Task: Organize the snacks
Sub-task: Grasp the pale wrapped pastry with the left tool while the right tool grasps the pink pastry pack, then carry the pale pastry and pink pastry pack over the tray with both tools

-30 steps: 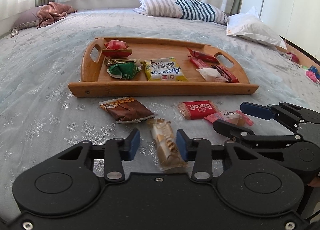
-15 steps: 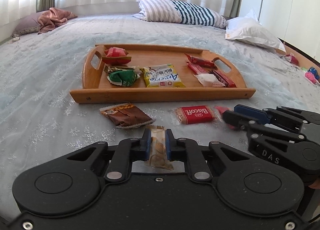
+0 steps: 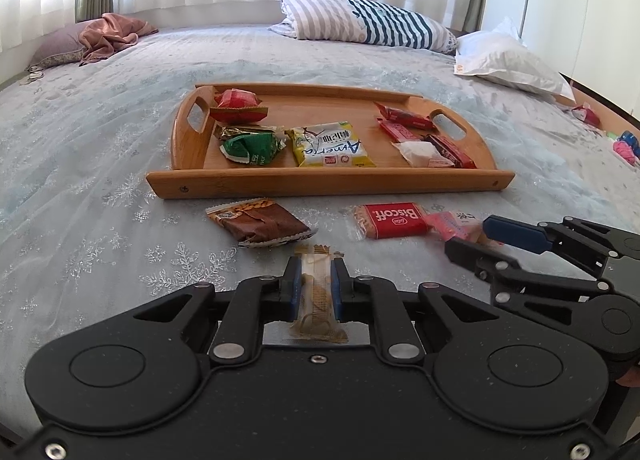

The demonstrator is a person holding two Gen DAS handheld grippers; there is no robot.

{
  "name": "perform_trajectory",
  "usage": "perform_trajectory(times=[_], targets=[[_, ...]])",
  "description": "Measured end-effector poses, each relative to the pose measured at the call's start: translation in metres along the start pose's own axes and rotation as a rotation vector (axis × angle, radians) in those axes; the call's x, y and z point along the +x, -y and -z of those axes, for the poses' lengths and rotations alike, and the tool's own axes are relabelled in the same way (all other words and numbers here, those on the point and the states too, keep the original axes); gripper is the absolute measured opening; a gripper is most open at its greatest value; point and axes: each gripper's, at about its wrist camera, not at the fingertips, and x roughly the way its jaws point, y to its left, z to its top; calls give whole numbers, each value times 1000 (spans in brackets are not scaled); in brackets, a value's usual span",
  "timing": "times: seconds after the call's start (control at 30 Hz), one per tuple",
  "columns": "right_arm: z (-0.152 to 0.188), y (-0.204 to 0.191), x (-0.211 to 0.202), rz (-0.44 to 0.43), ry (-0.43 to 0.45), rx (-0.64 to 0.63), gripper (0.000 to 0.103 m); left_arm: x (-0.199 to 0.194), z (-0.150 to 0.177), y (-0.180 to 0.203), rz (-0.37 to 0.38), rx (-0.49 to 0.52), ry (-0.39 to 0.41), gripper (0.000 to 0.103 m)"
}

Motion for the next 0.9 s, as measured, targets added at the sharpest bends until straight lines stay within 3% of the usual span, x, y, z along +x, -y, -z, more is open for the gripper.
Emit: perform_trajectory(times=[0.1,0.2,0.33,0.37,0.5,0.53,0.6,0.67,0.7,0.87,0.9], targets=[[3,1,2,-1,-12,14,64,0,2,3,-1,12,3,16],[4,4,4,1,-13,33,67,1,3,6,-6,26,3,24],[2,13,4,-21,11,98,89,5,7,9,-4,30,-12,30],[1,15,5,-20,17,112,90,6,8,9,-3,31,-18,31],[-3,18,11,14,9,102,91,9,12,11,-3,39,-21,31],[-4,18,13,21,1,95,91,9,11,12,-7,40,-21,21],[-5,17,18,27,-31,72,91,9,10,11,2,28,-25,20],[-6,15,23,36,-65,39,77,8,8,9,19,5,-30,20],[-4,15,24,43,-79,35,64,8,7,8,22,-2,-30,20],[-7,15,18,43,-69,48,41,3,2,9,22,3,-12,20],[-9,15,17,53,-69,48,30,2,0,9,24,4,-6,20]])
